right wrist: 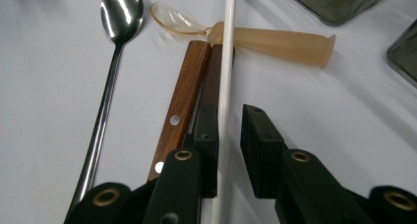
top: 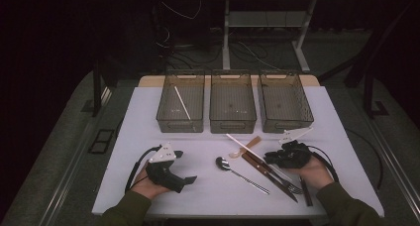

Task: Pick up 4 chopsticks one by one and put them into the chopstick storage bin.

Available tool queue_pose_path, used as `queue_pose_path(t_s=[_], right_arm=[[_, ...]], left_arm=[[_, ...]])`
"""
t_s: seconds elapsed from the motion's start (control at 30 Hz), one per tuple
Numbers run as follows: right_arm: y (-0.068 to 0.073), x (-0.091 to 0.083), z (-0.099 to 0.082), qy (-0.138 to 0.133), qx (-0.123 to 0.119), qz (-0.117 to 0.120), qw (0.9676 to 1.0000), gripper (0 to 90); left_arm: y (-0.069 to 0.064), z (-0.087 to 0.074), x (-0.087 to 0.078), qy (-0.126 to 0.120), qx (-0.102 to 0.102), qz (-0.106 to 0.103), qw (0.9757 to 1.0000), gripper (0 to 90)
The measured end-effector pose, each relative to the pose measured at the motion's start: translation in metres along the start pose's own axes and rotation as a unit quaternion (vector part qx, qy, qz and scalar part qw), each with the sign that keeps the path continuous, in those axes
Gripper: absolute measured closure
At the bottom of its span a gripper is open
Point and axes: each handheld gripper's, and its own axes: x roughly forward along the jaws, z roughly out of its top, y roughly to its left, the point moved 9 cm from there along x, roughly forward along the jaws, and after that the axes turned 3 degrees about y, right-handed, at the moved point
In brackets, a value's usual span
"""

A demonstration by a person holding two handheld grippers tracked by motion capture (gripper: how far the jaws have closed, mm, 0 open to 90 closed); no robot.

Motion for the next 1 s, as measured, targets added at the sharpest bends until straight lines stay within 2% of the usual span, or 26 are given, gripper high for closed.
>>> queue_pose_path(t_s=[0.7, 0.87, 1.0], right_arm=[[-0.004, 0.012, -0.003, 0.019, -0.008, -0.01, 0.9997, 79.8], [-0.002, 0.013, -0.003, 0.031, -0.025, -0.028, 0.9988, 80.5], [-0.001, 0.013, -0.002, 0.043, -0.028, -0.04, 0.9979, 81.1]], left_arm=[[-0.001, 0.0, 0.0, 0.003, 0.005, -0.001, 1.0, 0.3], [-0.001, 0.0, 0.0, 0.003, 0.005, -0.001, 1.0, 0.3], [-0.002, 0.0, 0.0, 0.002, 0.005, 0.0, 1.0, 0.3]])
